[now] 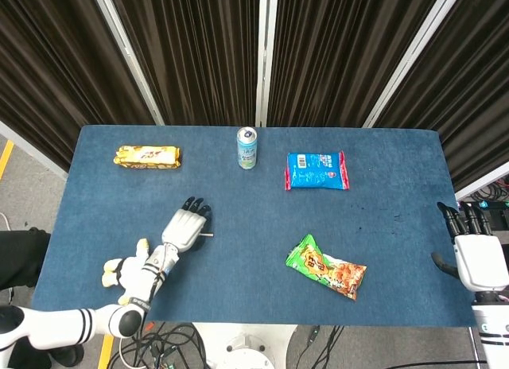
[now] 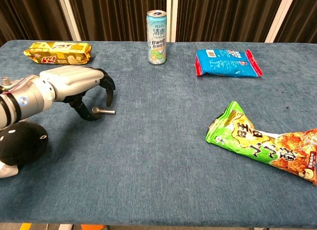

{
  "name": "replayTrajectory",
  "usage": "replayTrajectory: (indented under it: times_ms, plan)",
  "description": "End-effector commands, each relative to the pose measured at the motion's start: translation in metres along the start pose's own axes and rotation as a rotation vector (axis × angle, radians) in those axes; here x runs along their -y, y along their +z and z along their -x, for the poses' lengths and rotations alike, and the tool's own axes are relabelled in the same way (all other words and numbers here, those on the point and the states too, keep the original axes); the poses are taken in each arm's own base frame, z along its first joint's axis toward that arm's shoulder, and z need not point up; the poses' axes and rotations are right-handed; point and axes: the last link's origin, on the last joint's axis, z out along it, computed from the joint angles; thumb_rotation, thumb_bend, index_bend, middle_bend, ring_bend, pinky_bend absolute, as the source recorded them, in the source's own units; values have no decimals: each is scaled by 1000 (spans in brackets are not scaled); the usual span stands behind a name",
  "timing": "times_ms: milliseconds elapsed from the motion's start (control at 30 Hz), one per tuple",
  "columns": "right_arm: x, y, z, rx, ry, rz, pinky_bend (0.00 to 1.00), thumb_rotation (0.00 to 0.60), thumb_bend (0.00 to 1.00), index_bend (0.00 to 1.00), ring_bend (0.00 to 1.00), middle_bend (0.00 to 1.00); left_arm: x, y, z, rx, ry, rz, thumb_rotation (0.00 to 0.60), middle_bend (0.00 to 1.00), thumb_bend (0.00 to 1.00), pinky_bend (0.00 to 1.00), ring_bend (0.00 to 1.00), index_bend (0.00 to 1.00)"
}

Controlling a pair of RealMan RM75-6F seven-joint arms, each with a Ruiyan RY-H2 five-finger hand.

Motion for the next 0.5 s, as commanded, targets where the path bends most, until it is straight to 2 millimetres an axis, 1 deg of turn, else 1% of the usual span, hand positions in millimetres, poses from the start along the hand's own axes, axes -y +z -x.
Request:
replayTrajectory:
  times_ms: [33,300,500]
  plan:
    - [0,0,0,0,0,0,62,600,106,55,0,160,-2,2,1,3,1,-6,600,173,325,0,15,466]
    - [-1,-1,1,2,2,5,62,600,106,55,0,160,-10,8,4,23,6,-10,600,173,331,0,15,467]
    - [-4,-3,1,4,3,14,62,600,106,56,0,160,-15,12,6,19,16,-12,600,174,333,0,15,486]
